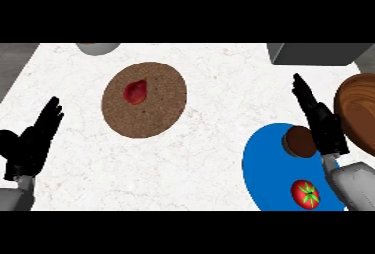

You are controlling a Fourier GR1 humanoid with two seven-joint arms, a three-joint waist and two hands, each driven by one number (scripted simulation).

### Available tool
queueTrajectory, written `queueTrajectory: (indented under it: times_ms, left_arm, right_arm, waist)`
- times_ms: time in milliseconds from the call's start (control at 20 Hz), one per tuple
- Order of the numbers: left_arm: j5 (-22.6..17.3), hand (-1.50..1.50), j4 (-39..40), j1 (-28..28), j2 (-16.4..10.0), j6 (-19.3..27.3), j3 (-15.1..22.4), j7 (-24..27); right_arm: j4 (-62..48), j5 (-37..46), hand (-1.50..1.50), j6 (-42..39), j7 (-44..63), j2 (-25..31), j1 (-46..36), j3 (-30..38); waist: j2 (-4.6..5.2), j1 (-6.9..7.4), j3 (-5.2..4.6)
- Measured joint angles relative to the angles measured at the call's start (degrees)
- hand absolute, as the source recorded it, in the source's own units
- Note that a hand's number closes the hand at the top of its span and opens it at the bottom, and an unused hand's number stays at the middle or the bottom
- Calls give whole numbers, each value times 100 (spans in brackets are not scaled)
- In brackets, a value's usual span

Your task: Pick the cupcake from the plate and place it in the bowl

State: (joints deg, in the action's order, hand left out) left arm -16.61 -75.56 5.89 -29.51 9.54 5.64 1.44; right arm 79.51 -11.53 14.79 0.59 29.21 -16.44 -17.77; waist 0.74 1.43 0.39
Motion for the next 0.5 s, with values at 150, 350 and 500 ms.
queueTrajectory:
  times_ms: [150,350,500]
  left_arm:
    - [86,0,-229,41,168,84,89,-36]
    - [185,0,-518,213,598,246,379,52]
    - [209,0,-693,256,837,329,534,37]
  right_arm:
    - [27,-9,150,-556,-191,18,99,-209]
    - [292,297,150,-1460,-558,582,113,-652]
    - [230,574,-150,-745,-1312,416,476,-373]
  waist:
    - [-44,-66,-18]
    - [-124,-155,-47]
    - [-119,-262,-32]
